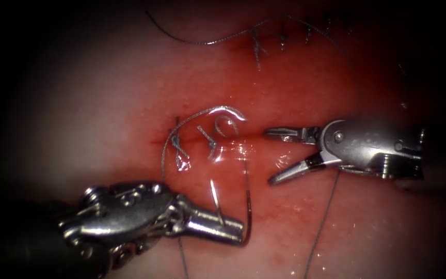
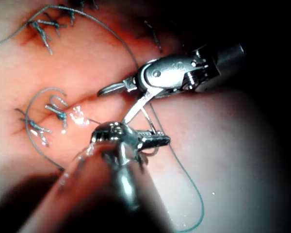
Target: Wound Closure
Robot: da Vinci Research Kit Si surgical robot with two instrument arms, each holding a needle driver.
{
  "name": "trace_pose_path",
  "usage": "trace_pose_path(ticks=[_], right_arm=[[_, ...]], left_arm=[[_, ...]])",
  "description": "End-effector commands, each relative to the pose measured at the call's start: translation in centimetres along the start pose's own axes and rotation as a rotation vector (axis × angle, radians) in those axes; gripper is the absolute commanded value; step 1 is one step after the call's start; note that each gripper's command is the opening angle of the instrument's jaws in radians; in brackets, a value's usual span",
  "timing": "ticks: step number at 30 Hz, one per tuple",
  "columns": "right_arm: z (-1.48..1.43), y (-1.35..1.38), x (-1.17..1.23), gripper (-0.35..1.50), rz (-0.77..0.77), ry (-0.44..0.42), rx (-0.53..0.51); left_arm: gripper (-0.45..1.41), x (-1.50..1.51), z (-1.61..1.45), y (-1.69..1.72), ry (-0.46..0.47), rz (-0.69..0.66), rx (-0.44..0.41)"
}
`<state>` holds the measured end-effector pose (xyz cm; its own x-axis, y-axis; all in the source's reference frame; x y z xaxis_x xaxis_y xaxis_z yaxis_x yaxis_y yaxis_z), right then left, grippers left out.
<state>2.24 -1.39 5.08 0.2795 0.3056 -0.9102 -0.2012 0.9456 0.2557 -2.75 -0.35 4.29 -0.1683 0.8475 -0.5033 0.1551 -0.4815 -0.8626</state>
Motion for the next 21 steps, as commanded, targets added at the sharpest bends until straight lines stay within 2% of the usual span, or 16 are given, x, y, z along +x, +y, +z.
trace_pose_path(ticks=[1,3,5,8,10,14,16,17,18,21], right_arm=[[0.15,-0.12,0.03,1.30,-0.036,-0.015,0.015],[0.19,-0.19,0.06,1.21,-0.097,-0.035,0.028],[0.22,-0.22,0.06,1.05,-0.141,-0.039,0.031],[0.25,-0.19,0.06,1.01,-0.145,-0.039,0.010],[0.30,-0.18,0.03,0.95,-0.148,-0.050,-0.017],[0.36,-0.13,-0.16,0.86,-0.119,-0.095,-0.027],[0.38,-0.14,-0.23,0.74,-0.110,-0.106,-0.024],[0.39,-0.18,-0.30,0.02,-0.091,-0.121,-0.015],[0.39,-0.20,-0.33,-0.35,-0.066,-0.130,-0.011],[0.37,-0.21,-0.38,-0.35,-0.011,-0.190,-0.055]], left_arm=[[-0.45,0.03,0.02,0.01,0.004,0.042,0.017],[-0.45,0.15,-0.06,0.20,0.008,0.077,0.038],[-0.45,0.32,-0.17,0.61,-0.008,0.121,0.036],[-0.45,0.40,-0.17,0.88,-0.027,0.137,0.039],[-0.45,0.41,-0.12,1.12,-0.078,0.171,0.050],[-0.45,0.37,-0.05,1.22,-0.113,0.185,0.064],[-0.45,0.36,-0.05,1.21,-0.113,0.185,0.064],[-0.45,0.36,-0.06,1.21,-0.113,0.185,0.064],[-0.45,0.36,-0.06,1.21,-0.113,0.185,0.064],[-0.45,0.36,-0.07,1.22,-0.116,0.185,0.063]])
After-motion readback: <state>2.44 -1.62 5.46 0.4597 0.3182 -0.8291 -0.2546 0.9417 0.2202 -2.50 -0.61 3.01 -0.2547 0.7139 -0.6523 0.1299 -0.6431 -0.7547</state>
